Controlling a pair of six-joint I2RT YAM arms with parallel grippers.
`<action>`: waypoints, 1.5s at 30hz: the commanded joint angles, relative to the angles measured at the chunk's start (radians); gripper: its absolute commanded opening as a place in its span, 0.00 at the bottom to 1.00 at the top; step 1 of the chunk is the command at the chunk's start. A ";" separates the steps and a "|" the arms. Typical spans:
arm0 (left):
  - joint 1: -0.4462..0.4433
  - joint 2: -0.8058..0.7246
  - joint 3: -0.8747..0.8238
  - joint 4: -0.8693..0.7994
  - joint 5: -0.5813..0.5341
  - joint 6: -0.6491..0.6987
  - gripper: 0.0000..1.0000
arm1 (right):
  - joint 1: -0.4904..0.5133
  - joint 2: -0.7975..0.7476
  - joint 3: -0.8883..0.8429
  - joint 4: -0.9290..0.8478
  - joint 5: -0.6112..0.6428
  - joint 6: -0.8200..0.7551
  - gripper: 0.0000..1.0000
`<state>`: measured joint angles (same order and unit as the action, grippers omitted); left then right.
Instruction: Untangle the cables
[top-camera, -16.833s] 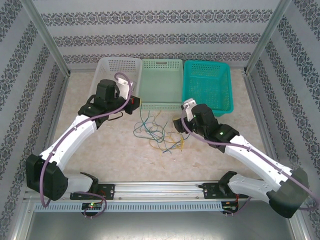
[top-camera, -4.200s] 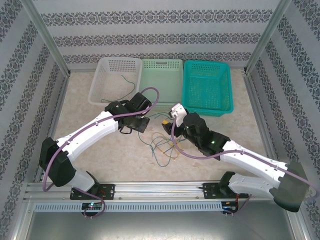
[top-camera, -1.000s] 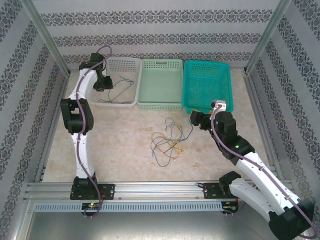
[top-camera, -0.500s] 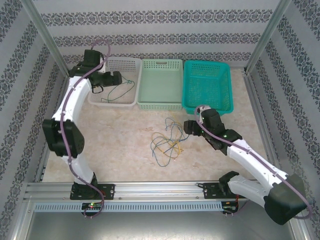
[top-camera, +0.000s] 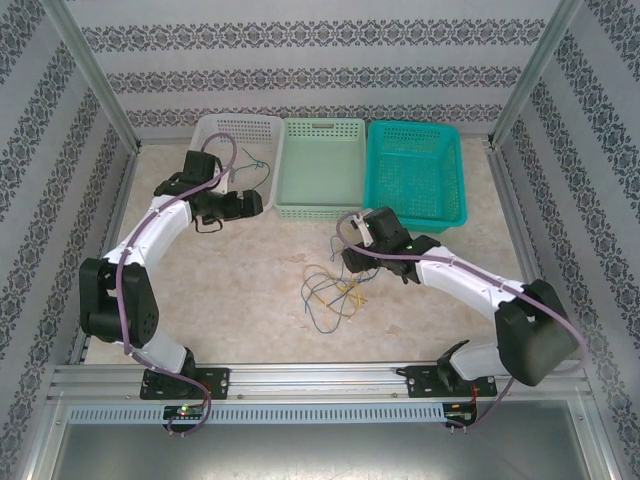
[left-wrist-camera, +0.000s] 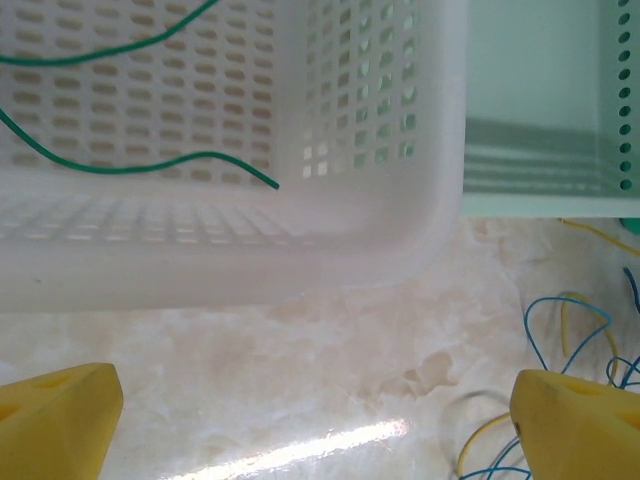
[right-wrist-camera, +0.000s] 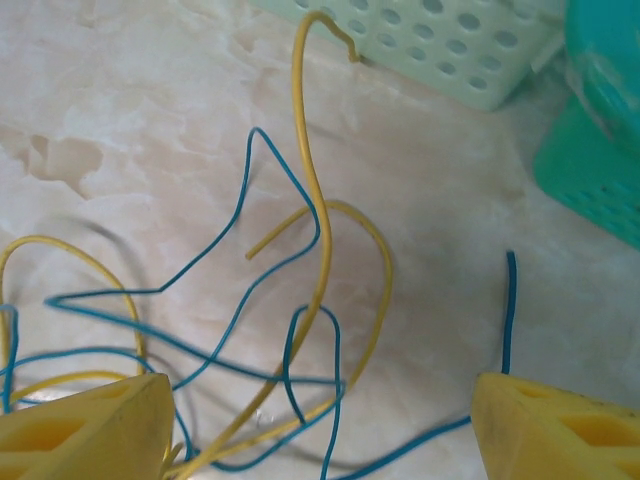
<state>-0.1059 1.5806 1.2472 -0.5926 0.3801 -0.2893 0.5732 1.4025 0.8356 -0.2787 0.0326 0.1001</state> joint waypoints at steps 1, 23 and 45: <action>-0.009 -0.051 -0.022 0.077 0.049 -0.028 1.00 | -0.008 0.067 0.055 0.028 0.007 -0.088 0.76; -0.009 -0.026 -0.029 0.085 0.080 -0.031 1.00 | 0.007 -0.193 0.057 0.002 0.021 -0.079 0.01; -0.094 -0.008 -0.025 0.125 0.106 -0.029 1.00 | -0.039 -0.296 0.541 -0.006 -0.156 0.012 0.00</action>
<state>-0.1806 1.5597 1.2232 -0.5137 0.4683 -0.3122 0.5449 1.0790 1.3304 -0.3019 -0.0772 0.0666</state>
